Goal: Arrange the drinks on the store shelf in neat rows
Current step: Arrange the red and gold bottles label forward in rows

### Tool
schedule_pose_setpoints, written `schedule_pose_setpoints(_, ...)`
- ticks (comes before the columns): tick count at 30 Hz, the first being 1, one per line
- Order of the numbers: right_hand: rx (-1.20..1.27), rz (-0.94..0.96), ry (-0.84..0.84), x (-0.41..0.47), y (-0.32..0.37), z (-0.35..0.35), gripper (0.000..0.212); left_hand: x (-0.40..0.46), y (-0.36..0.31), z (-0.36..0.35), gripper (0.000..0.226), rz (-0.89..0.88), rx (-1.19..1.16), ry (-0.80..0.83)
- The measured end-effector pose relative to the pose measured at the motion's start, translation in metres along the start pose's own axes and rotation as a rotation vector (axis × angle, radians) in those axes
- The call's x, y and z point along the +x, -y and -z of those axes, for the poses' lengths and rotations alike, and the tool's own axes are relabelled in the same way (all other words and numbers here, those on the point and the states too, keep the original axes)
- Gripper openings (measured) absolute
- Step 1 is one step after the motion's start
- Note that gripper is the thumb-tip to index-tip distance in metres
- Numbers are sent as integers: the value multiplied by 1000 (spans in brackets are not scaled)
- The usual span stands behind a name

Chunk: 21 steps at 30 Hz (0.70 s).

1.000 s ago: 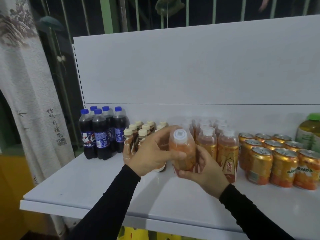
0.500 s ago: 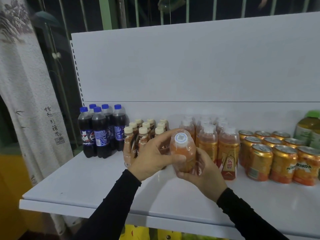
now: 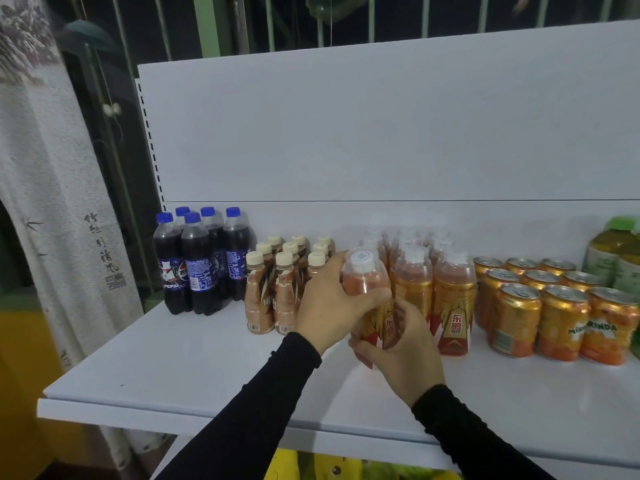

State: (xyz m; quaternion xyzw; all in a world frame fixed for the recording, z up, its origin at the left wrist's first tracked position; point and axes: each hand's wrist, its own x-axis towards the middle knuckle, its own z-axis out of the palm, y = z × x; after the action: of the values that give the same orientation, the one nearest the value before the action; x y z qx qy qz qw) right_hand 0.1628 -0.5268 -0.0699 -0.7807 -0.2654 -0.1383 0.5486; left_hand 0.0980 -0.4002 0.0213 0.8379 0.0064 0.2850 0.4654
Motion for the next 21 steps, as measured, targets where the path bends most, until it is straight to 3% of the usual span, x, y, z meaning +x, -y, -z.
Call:
schedule_pose_setpoints(4,-94,-32,90,2,-3,9,97,13,3,1,63,24,-13,45)
schedule_pose_setpoints(12,-387,-58,368,-12,-17,48,65,46,28,-3,64,122,-163,229)
schedule_pose_setpoints(21,-782,-140,565,-24,-38,71,94,39,46,-29,64,75,-171,175)
